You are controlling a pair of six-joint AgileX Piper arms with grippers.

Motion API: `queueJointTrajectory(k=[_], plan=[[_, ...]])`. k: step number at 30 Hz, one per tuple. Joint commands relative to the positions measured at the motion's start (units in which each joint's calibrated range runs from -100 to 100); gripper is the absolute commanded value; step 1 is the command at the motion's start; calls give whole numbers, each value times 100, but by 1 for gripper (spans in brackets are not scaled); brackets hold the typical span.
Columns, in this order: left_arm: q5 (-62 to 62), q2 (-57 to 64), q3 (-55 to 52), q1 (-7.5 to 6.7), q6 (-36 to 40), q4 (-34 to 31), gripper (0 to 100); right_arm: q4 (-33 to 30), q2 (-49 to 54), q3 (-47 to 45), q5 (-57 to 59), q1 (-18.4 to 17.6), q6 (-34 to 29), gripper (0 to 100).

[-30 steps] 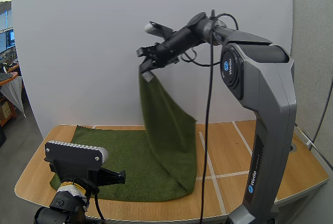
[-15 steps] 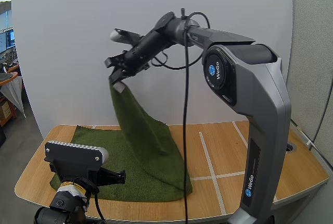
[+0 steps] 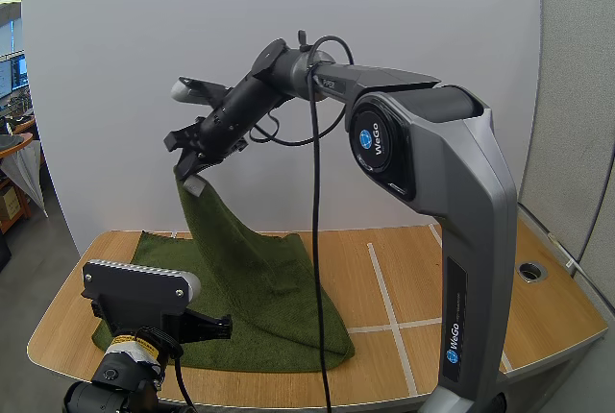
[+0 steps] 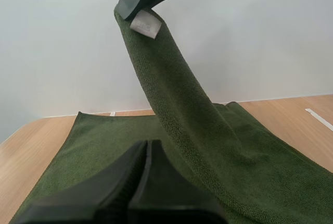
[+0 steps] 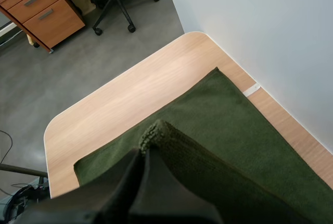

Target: Fold the towel

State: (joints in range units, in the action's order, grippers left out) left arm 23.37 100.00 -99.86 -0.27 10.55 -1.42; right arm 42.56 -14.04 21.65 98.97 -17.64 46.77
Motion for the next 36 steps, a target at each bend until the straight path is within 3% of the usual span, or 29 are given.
queueJointTrajectory(k=[1,16,36], plan=[[-71,0,-14,14,3,54,0,-311,-60,14,-793,-201,-126,0],[-71,0,-14,14,3,54,0,-771,-462,28,-2279,-647,-327,0],[-71,0,-14,14,3,54,0,-774,-1031,28,-4091,-673,-318,0]])
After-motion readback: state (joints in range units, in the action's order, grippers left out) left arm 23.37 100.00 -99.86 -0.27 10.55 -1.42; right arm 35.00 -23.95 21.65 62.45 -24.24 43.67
